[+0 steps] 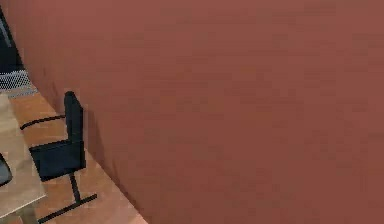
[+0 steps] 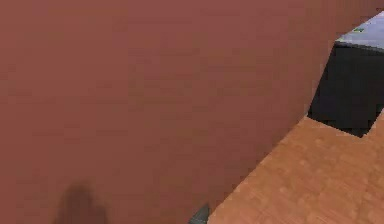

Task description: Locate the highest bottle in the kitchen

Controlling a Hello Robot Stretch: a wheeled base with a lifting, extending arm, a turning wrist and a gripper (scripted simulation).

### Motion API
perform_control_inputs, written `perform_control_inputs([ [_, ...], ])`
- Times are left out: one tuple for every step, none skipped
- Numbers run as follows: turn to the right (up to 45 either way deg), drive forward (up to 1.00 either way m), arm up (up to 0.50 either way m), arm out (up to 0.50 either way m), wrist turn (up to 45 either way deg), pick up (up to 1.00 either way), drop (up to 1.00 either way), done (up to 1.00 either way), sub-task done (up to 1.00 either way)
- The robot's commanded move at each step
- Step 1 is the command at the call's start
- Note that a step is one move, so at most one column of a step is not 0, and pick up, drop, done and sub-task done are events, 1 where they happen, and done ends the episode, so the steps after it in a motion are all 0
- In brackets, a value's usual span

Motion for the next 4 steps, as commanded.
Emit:
perform_control_inputs([
  [45.0,0.0,0.0,0.0,0.0,0.0,0.0,0.0,0.0],
  [45.0,0.0,0.0,0.0,0.0,0.0,0.0,0.0,0.0],
  [45.0,0.0,0.0,0.0,0.0,0.0,0.0,0.0,0.0],
  [21.0,0.0,0.0,0.0,0.0,0.0,0.0,0.0,0.0],
])
